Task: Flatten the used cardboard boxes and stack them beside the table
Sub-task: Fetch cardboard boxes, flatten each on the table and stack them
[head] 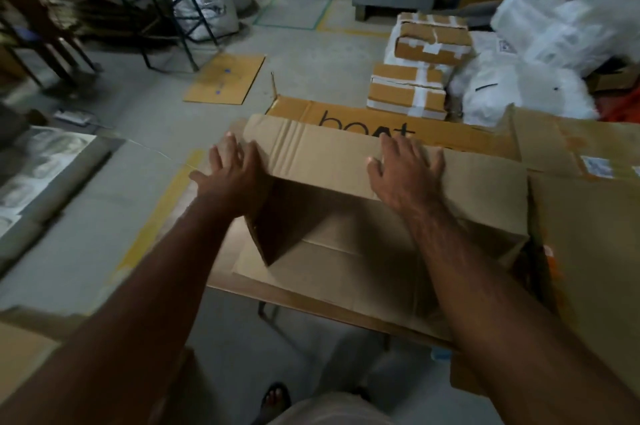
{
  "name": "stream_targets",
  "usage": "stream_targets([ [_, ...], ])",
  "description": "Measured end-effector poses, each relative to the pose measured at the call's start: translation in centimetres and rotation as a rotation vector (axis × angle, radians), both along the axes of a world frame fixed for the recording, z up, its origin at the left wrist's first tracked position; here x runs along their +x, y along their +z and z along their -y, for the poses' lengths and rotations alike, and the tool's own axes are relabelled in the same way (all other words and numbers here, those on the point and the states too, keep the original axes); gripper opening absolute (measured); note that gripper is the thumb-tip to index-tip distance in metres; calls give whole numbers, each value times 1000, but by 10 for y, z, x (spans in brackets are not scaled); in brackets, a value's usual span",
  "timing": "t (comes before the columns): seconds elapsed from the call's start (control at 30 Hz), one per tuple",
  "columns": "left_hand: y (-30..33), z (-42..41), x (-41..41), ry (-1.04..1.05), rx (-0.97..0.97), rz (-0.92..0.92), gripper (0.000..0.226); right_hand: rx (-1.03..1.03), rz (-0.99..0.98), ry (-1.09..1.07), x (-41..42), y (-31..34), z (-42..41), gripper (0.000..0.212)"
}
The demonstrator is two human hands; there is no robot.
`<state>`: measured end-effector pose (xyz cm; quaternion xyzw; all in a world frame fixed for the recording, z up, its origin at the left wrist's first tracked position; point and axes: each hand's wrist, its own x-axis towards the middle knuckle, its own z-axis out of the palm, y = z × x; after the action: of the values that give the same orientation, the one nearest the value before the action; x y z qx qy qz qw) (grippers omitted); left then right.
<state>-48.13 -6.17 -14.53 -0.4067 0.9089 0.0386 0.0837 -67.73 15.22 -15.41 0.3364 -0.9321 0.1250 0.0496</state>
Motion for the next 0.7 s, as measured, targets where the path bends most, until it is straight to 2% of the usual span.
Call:
stream_targets([
  [0.13,-2,20,33,-26,-94,72,92,-2,-2,8,6,-2,7,61],
  [0.2,-4,28,39,38,-60,11,89,-3,3,3,8,-4,11,62],
  [0.27,-8,35,42,136,132,-179,76,13,6,12,13,-6,19,63],
  [0.37,-16,44,44,305,399,-570,40,41,4,30,22,-7,33,66],
  [0.43,-20,55,45,462,581,-752,28,58,12,39,27,-6,44,66],
  [0.5,-26,73,49,527,712,-836,24,73,35,45,35,-7,59,66],
  [0.6,-36,101,58,554,777,-928,29,97,64,31,54,-12,88,66],
  [0.7,-44,135,70,663,821,-891,41,146,61,34,81,-28,124,69],
])
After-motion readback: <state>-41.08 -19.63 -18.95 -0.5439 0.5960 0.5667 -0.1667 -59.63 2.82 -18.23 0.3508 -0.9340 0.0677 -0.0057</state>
